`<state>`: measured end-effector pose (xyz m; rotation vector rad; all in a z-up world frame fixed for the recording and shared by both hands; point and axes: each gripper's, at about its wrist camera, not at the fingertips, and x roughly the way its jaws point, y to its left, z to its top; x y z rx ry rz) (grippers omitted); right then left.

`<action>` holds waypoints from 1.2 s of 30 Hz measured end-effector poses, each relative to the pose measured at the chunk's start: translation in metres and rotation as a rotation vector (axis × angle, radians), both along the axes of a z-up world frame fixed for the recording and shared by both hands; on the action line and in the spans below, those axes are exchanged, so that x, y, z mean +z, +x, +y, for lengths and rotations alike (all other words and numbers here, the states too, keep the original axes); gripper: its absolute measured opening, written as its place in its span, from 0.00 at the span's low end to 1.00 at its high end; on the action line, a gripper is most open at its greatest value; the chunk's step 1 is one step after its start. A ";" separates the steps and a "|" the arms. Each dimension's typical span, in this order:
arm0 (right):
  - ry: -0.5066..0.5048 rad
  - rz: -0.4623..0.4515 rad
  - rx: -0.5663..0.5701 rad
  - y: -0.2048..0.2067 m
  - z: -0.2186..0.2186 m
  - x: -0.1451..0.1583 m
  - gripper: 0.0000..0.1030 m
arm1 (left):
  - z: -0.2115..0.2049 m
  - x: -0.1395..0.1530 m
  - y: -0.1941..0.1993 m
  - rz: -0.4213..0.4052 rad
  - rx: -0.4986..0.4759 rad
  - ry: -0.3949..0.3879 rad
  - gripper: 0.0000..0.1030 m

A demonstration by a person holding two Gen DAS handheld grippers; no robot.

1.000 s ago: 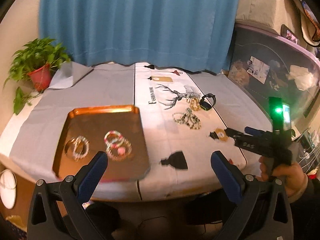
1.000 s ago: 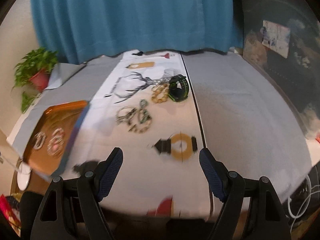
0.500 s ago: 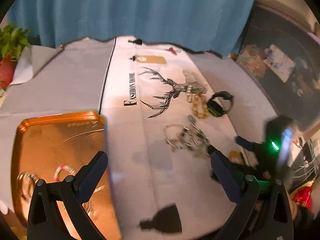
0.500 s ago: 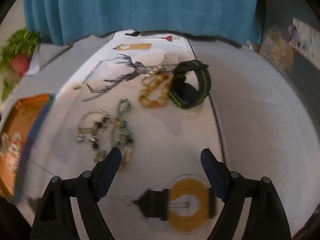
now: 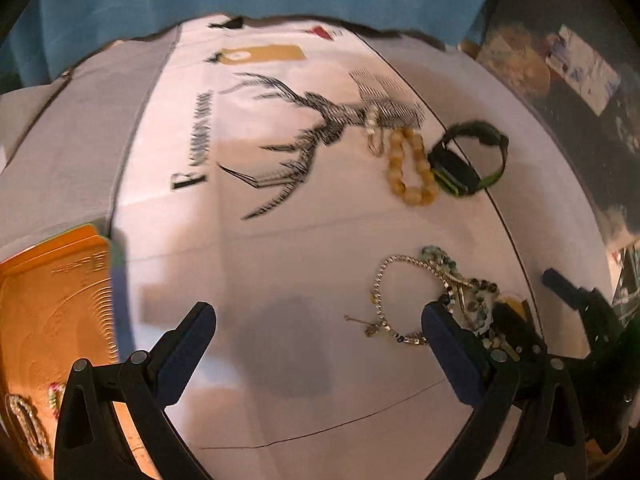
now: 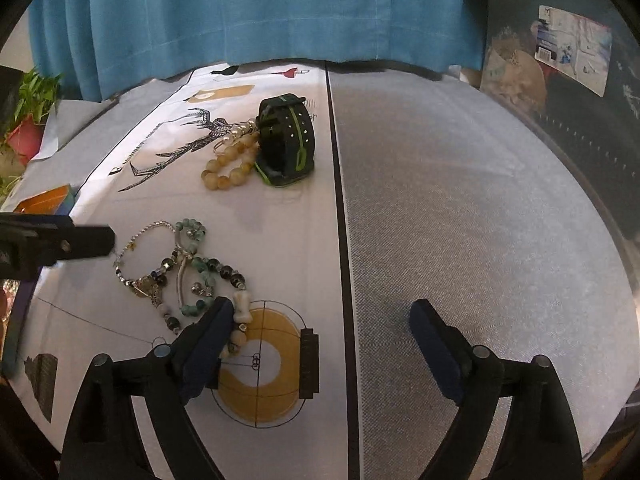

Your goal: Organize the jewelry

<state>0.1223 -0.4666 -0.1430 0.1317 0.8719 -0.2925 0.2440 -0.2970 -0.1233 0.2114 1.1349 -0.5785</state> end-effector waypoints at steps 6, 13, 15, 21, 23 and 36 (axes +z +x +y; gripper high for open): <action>-0.013 -0.037 0.116 -0.004 0.015 0.004 0.39 | -0.020 -0.004 -0.014 -0.071 -0.069 0.106 0.53; 0.091 -0.011 0.131 0.003 0.008 0.010 0.09 | -0.022 0.003 -0.030 -0.009 -0.117 0.031 0.04; 0.108 -0.037 0.111 -0.001 -0.002 0.024 0.09 | -0.017 0.010 -0.033 -0.015 -0.105 0.008 0.02; 0.074 -0.133 0.115 -0.012 -0.006 0.078 0.09 | 0.003 0.060 -0.049 -0.089 -0.092 -0.072 0.02; 0.065 -0.160 0.127 -0.015 -0.004 0.095 0.09 | 0.008 0.074 -0.057 -0.115 -0.097 -0.086 0.02; -0.082 -0.154 0.124 -0.040 0.012 0.132 0.09 | 0.056 0.122 -0.098 -0.167 -0.053 -0.165 0.02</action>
